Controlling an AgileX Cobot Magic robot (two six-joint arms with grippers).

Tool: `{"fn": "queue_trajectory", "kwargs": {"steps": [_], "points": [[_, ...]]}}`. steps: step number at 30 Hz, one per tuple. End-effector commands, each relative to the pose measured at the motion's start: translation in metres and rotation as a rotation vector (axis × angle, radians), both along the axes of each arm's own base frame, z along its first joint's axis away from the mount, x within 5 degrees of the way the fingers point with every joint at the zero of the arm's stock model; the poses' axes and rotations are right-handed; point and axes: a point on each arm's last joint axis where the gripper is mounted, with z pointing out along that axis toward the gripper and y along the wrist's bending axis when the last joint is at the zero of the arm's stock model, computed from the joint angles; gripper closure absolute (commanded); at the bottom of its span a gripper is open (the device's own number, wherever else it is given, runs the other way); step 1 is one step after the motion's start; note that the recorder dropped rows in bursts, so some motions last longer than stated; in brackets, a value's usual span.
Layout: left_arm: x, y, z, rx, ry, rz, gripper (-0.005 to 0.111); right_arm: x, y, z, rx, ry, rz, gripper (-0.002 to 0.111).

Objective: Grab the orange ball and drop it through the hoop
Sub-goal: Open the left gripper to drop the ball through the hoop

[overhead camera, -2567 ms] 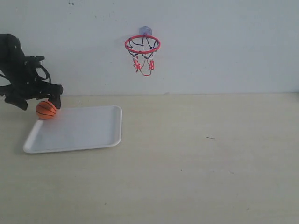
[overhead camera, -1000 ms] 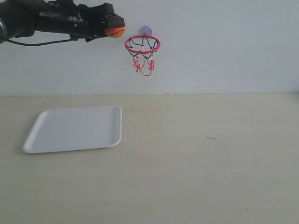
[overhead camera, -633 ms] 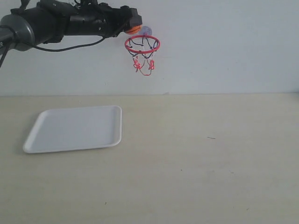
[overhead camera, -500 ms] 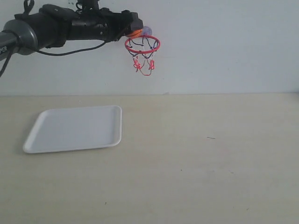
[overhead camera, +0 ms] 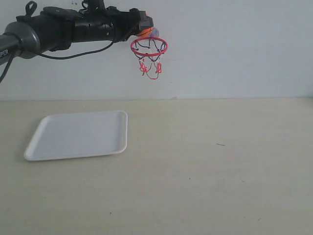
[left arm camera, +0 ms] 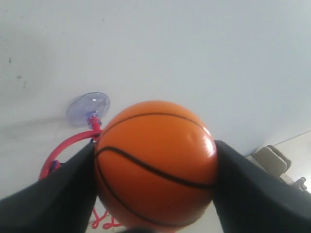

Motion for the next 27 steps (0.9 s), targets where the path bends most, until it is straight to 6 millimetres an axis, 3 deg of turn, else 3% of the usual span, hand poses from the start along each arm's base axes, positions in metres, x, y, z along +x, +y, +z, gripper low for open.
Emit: {"fn": "queue_trajectory", "kwargs": {"steps": [1, 4, 14, 27], "points": [[-0.001, -0.003, 0.003, 0.023, -0.047, -0.022, 0.103, 0.000, 0.000, 0.001, 0.000, -0.014, 0.001, 0.108], [-0.001, -0.003, 0.002, 0.023, -0.045, -0.020, 0.098, 0.000, 0.000, 0.001, 0.000, -0.014, 0.001, 0.108], [0.002, 0.002, 0.002, 0.060, -0.078, 0.000, 0.066, 0.000, 0.000, 0.001, 0.000, -0.013, 0.001, 0.108], [0.005, 0.010, 0.002, 0.060, -0.078, 0.016, 0.042, 0.000, 0.000, 0.001, 0.000, -0.013, 0.001, 0.108]]}}
